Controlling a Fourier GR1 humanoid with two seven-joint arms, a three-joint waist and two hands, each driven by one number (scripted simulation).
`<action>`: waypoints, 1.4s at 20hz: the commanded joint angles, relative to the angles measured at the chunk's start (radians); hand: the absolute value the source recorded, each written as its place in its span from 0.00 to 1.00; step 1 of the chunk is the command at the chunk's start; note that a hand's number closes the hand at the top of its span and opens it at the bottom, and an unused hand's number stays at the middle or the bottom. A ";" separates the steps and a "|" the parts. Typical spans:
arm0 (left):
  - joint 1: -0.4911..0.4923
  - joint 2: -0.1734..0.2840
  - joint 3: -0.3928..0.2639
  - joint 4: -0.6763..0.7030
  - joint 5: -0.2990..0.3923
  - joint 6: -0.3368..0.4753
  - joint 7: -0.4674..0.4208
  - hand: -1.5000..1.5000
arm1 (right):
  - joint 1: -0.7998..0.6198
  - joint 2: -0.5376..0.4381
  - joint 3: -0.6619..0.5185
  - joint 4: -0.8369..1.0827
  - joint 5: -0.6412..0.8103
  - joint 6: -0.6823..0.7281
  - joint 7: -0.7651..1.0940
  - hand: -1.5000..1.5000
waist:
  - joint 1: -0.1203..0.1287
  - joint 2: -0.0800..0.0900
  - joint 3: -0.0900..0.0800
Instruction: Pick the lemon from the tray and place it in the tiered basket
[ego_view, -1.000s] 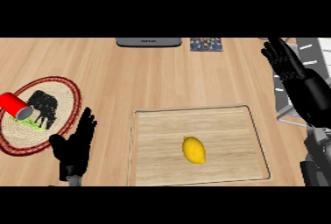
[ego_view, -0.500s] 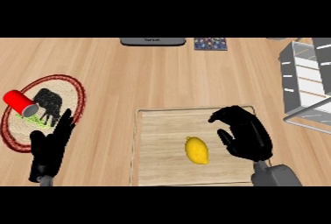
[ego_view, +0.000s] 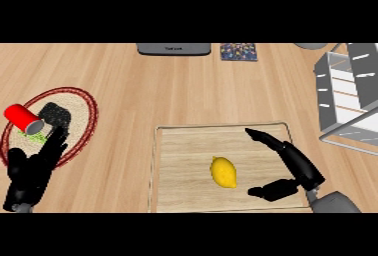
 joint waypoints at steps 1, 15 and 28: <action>-0.044 0.018 0.020 0.016 0.015 -0.023 0.046 0.50 | -0.096 -0.094 0.065 -0.059 0.113 0.041 0.193 0.00 | -0.008 -0.001 0.000; -0.003 -0.027 0.080 0.081 -0.020 -0.109 -0.041 0.50 | -0.358 0.048 0.058 -0.156 -0.048 0.413 0.743 0.00 | -0.007 0.000 0.002; -0.043 -0.042 0.162 0.052 -0.068 -0.153 0.041 0.50 | -0.301 0.035 -0.044 -0.166 0.036 0.565 0.883 0.00 | -0.010 0.001 0.003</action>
